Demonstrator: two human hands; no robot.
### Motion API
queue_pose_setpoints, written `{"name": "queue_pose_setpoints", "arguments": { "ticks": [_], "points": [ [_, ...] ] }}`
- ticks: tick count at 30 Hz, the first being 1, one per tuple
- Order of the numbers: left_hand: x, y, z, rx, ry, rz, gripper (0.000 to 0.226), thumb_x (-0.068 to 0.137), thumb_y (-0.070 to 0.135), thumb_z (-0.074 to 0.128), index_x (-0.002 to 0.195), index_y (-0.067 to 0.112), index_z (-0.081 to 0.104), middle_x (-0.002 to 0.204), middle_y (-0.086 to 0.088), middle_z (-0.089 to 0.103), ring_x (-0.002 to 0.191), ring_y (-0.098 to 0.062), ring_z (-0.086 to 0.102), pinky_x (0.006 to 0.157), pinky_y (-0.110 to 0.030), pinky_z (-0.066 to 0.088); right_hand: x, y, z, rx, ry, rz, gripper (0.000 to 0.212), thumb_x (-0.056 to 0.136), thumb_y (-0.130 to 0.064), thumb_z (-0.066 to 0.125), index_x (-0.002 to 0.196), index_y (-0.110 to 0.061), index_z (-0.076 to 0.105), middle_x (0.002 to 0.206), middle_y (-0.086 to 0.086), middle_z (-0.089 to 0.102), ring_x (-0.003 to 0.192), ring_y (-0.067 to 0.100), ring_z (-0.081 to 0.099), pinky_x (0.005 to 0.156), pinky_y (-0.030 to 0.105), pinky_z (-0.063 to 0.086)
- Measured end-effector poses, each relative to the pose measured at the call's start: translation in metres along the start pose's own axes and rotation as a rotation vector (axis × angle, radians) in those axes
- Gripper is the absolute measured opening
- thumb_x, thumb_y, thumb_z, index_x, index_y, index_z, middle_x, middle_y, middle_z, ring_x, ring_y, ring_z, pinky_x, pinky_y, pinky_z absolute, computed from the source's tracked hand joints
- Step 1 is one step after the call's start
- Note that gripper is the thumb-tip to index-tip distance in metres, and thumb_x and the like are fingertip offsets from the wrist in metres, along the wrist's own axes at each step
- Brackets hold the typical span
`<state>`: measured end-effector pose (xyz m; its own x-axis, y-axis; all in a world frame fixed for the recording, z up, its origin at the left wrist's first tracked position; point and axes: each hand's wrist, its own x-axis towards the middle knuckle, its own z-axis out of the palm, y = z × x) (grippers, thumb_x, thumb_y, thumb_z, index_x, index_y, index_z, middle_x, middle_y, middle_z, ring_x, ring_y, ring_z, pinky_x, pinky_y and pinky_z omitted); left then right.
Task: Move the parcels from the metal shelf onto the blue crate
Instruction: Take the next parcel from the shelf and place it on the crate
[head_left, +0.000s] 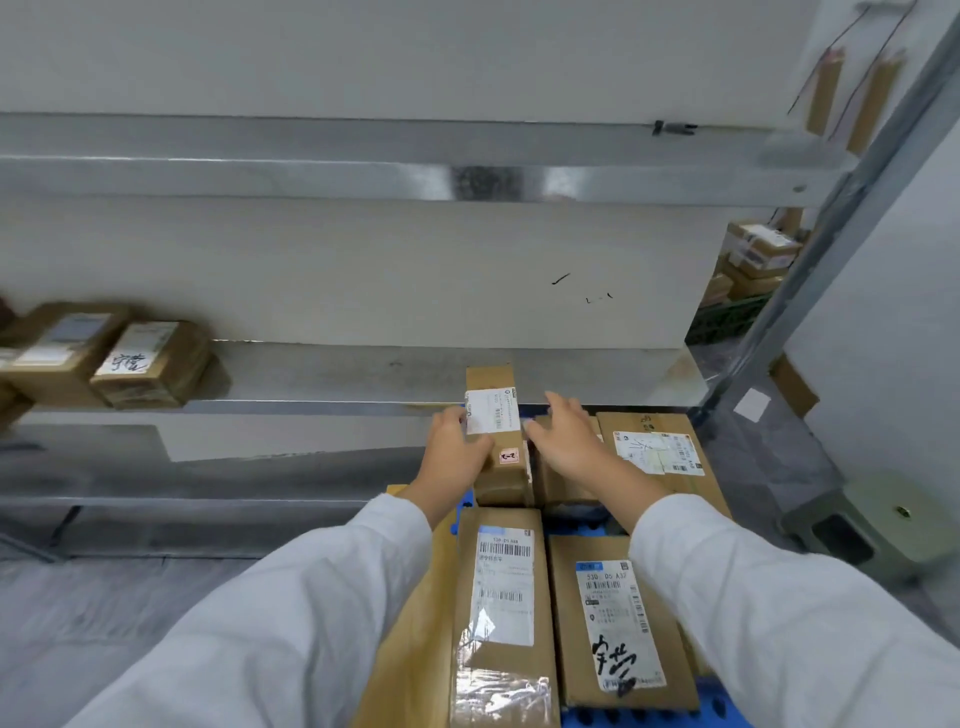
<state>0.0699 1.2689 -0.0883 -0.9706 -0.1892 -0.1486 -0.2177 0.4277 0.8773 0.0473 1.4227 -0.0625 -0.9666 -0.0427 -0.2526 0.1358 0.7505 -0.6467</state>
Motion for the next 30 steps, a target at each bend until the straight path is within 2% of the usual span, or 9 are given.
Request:
{"name": "queue_pose_setpoints", "arguments": {
  "ticks": [2,4,8,12,14,17,21,24,30],
  "points": [
    [-0.012,0.008,-0.010,0.017,0.012,0.003,0.047,0.092,0.024,0.065,0.135,0.015,0.046,0.135,0.000,0.044,0.105,-0.007,0.046,0.082,-0.020,0.048,-0.011,-0.004,-0.012,-0.067,-0.045,-0.072,0.063,0.099,-0.031,0.050,0.153,-0.016,0.021,0.155,0.010,0.026,0.145,0.028,0.022,0.114,0.042,0.027],
    [-0.030,0.015,-0.025,0.063,0.037,0.037,0.043,0.093,0.026,0.063,0.132,0.017,0.047,0.133,0.002,0.044,0.101,-0.005,0.046,0.075,-0.014,0.039,-0.021,-0.014,-0.025,-0.092,-0.086,-0.150,0.058,0.099,-0.031,0.051,0.150,-0.015,0.028,0.151,0.011,0.032,0.143,0.028,0.025,0.113,0.041,0.027],
    [-0.072,0.025,-0.065,0.209,0.078,0.116,0.044,0.094,0.025,0.060,0.135,0.013,0.047,0.134,-0.001,0.046,0.122,-0.015,0.047,0.096,-0.024,0.037,-0.038,-0.054,-0.034,-0.122,-0.107,-0.302,0.058,0.099,-0.032,0.050,0.149,-0.012,0.032,0.151,0.013,0.033,0.143,0.027,0.025,0.114,0.039,0.027],
    [-0.124,0.023,-0.124,0.334,0.197,0.115,0.049,0.094,0.024,0.060,0.137,0.008,0.046,0.139,-0.006,0.047,0.131,-0.019,0.043,0.103,-0.024,0.031,-0.066,-0.113,-0.006,-0.132,-0.150,-0.490,0.057,0.098,-0.034,0.052,0.148,-0.010,0.036,0.149,0.014,0.040,0.141,0.029,0.031,0.115,0.038,0.028],
    [-0.152,0.016,-0.159,0.416,0.267,0.092,0.051,0.094,0.025,0.060,0.139,0.007,0.044,0.140,-0.008,0.045,0.133,-0.021,0.040,0.106,-0.028,0.030,-0.091,-0.144,0.016,-0.141,-0.197,-0.577,0.057,0.098,-0.034,0.052,0.147,-0.009,0.037,0.148,0.015,0.040,0.140,0.029,0.032,0.114,0.036,0.029],
    [-0.192,0.006,-0.215,0.558,0.320,0.046,0.055,0.094,0.030,0.058,0.142,0.010,0.040,0.142,-0.007,0.043,0.134,-0.022,0.038,0.109,-0.036,0.033,-0.132,-0.186,0.048,-0.197,-0.284,-0.726,0.058,0.097,-0.036,0.053,0.146,-0.009,0.038,0.144,0.016,0.042,0.137,0.029,0.035,0.112,0.034,0.029],
    [-0.233,-0.005,-0.280,0.665,0.408,0.028,0.056,0.094,0.031,0.058,0.143,0.009,0.040,0.141,-0.008,0.044,0.134,-0.022,0.039,0.110,-0.033,0.032,-0.173,-0.241,0.075,-0.226,-0.332,-0.887,0.052,0.096,-0.035,0.055,0.142,-0.011,0.045,0.138,0.011,0.047,0.129,0.024,0.047,0.105,0.029,0.034],
    [-0.262,-0.022,-0.323,0.683,0.474,0.000,0.056,0.094,0.036,0.056,0.142,0.011,0.041,0.142,-0.007,0.044,0.133,-0.021,0.039,0.109,-0.033,0.033,-0.198,-0.278,0.098,-0.264,-0.333,-0.935,0.056,0.095,-0.036,0.055,0.144,-0.010,0.041,0.143,0.012,0.042,0.129,0.024,0.047,0.104,0.029,0.034],
    [-0.305,-0.077,-0.406,0.728,0.486,-0.022,0.059,0.093,0.044,0.055,0.142,0.015,0.041,0.140,-0.004,0.047,0.128,-0.019,0.043,0.106,-0.033,0.038,-0.243,-0.340,0.171,-0.377,-0.362,-0.983,0.065,0.094,-0.041,0.055,0.147,-0.010,0.034,0.148,0.010,0.039,0.132,0.025,0.045,0.109,0.036,0.037]
  ]
}}
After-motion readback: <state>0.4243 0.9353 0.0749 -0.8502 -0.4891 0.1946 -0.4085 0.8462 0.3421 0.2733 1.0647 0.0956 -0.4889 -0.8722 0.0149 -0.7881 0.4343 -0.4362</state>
